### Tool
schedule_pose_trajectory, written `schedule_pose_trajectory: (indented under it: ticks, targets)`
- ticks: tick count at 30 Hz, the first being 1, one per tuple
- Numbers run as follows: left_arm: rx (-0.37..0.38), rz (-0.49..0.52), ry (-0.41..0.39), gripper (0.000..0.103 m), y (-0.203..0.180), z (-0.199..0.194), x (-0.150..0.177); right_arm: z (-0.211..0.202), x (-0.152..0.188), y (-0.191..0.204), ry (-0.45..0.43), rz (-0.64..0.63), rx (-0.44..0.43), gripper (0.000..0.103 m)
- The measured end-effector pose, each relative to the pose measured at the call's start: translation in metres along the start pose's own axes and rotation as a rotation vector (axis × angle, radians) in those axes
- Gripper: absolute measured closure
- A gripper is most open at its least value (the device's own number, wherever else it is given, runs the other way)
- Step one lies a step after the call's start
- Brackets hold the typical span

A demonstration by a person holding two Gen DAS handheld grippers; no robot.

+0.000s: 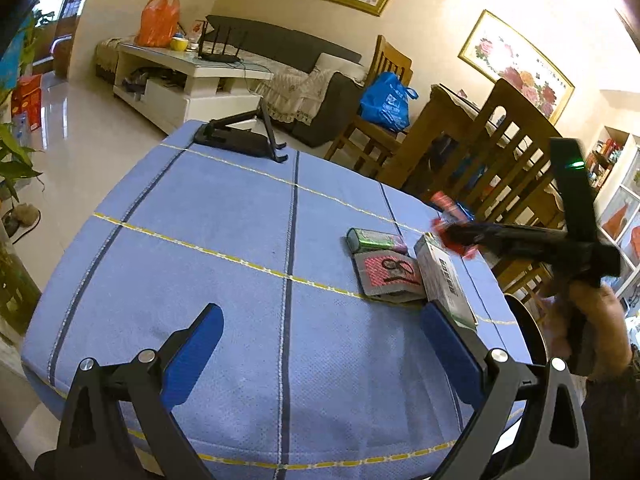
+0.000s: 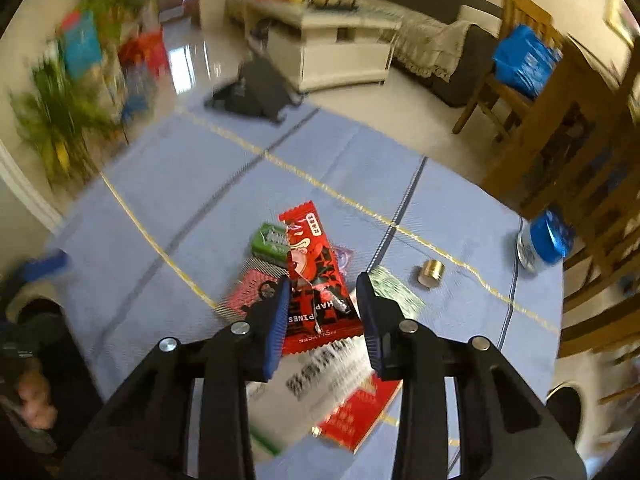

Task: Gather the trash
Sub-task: 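Grasp the white medicine box with the left tool while the right tool grasps the red wrapper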

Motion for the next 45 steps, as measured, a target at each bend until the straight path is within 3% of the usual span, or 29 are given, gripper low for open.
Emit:
schedule_pose_trajectory:
  ticks: [5, 12, 17, 20, 26, 29, 30, 31, 35, 40, 45]
  targets:
    - [-0.016, 0.075, 0.001, 0.007, -0.017, 0.005, 0.011, -0.054, 0.029, -0.040, -0.096, 0.188, -0.107, 0.070]
    - [0.033, 0.229, 0.057, 0.007, -0.069, 0.022, 0.032, -0.101, 0.112, -0.130, -0.174, 0.418, -0.114, 0.069]
    - [0.074, 0.331, 0.048, 0.007, -0.125, 0.033, 0.015, -0.127, 0.153, -0.183, -0.267, 0.518, -0.107, 0.070]
    - [0.048, 0.403, 0.074, 0.007, -0.156, 0.058, 0.002, -0.128, 0.173, -0.200, -0.326, 0.569, -0.143, 0.069]
    - [-0.058, 0.547, 0.133, 0.012, -0.195, 0.108, -0.001, -0.136, 0.184, -0.208, -0.326, 0.568, -0.120, 0.070]
    - [-0.089, 0.566, 0.180, 0.032, -0.200, 0.126, 0.008, -0.135, 0.186, -0.206, -0.326, 0.571, -0.138, 0.069]
    - [-0.110, 0.572, 0.192, 0.050, -0.198, 0.131, 0.010, -0.136, 0.187, -0.205, -0.327, 0.568, -0.139, 0.069]
    - [-0.116, 0.572, 0.210, 0.058, -0.197, 0.134, 0.013, -0.137, 0.187, -0.205, -0.328, 0.563, -0.139, 0.069]
    - [-0.056, 0.465, 0.208, 0.059, -0.186, 0.122, 0.009, -0.145, 0.186, -0.204, -0.343, 0.552, -0.141, 0.069]
    - [-0.050, 0.391, 0.107, 0.059, -0.177, 0.082, -0.007, -0.151, 0.187, -0.205, -0.359, 0.555, -0.134, 0.069]
    - [-0.018, 0.404, 0.053, 0.059, -0.196, 0.047, -0.002, -0.155, 0.192, -0.212, -0.347, 0.549, -0.023, 0.069]
Point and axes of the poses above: each gripper's, at about its wrist camera, not at the fingertips, and z roughly the way its jaws point, y to its left, x to its underside, the point moved 9 cm from there along z, roughly the way its jaws point, and after that the axes turned 11 degrees about -x, right-handed, at the moved point
